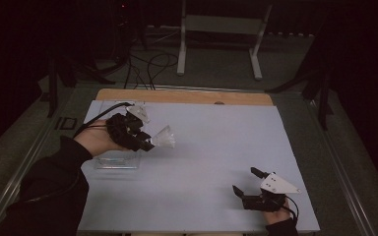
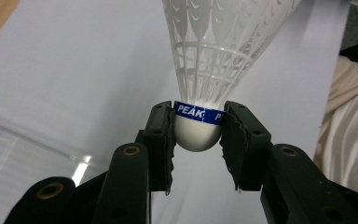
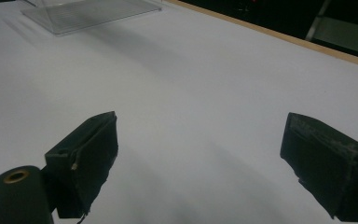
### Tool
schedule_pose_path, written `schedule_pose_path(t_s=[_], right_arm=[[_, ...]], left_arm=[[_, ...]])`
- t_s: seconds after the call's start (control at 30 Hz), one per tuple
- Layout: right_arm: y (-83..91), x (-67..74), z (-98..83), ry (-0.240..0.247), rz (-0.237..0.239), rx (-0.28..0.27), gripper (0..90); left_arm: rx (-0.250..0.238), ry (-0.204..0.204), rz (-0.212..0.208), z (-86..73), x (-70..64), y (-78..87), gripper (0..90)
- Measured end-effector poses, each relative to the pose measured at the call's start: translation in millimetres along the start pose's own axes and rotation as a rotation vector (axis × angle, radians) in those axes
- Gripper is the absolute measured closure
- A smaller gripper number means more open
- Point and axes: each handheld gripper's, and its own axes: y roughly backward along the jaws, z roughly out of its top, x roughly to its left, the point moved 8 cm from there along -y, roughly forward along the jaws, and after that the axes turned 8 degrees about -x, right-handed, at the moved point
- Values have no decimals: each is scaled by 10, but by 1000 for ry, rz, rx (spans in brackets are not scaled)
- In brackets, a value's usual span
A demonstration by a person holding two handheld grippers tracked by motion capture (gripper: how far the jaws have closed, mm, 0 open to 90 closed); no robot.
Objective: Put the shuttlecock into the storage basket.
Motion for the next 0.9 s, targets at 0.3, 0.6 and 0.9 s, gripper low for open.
schedule_pose_path(t_s=[0.3, 0.6, 0.9], right_arm=[[-3, -2, -8, 0, 0, 5, 113], [5, -14, 1, 3, -4, 1, 113], [3, -7, 2, 4, -3, 4, 113]], left_arm=[[-5, 35, 26, -129, 85, 113, 650], [-15, 76, 59, -273, 186, 207, 650], [-22, 126, 90, -441, 288, 279, 649]])
